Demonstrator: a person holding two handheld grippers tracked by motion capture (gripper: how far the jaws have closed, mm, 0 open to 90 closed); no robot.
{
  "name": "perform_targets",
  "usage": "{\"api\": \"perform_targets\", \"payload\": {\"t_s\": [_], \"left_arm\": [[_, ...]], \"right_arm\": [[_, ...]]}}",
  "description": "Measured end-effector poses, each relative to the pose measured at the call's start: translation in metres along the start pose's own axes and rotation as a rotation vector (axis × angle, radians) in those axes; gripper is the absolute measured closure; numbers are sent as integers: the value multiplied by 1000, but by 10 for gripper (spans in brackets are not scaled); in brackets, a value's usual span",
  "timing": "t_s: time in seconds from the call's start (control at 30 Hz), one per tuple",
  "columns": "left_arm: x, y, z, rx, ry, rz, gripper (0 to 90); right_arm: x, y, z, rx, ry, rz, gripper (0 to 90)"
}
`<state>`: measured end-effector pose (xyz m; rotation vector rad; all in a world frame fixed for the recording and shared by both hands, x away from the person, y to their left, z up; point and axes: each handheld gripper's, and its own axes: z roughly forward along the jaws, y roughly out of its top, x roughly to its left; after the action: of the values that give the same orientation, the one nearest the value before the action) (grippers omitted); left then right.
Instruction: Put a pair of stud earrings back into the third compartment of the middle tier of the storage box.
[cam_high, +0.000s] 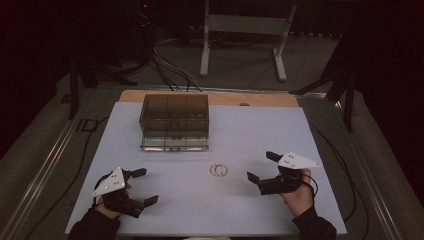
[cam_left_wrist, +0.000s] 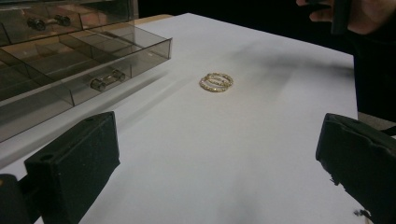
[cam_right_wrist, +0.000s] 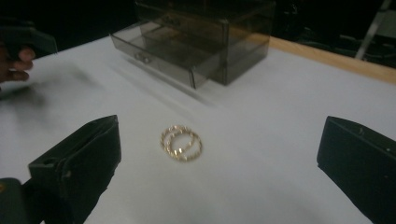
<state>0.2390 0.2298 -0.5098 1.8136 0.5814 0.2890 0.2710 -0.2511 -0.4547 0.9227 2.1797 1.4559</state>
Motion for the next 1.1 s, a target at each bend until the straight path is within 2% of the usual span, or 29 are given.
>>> {"api": "perform_targets", "payload": {"t_s": [0.17,0.4,0.7,0.8,0.9,1.03,1.1], "left_arm": [[1,0,0,-1,-3,-3,6],[1,0,0,-7,-4,-12,5],[2,0,0,-11,-4,-14,5],[2,0,0,-12,-5,-14,5],[2,0,0,-14,-6,-15,6],[1,0,0,-16,-8,-14,5],[1,0,0,-16,-9,-13,5]], "right_arm": [[2,17,12,-17,28,-26,0],[6,29,31,-11,61,-50,0],[13,36,56,11,107,-68,0],[14,36,59,15,109,-70,0],[20,35,72,16,121,-88,0],[24,32,83,35,144,-80,0],[27,29,88,53,140,-82,80]]}}
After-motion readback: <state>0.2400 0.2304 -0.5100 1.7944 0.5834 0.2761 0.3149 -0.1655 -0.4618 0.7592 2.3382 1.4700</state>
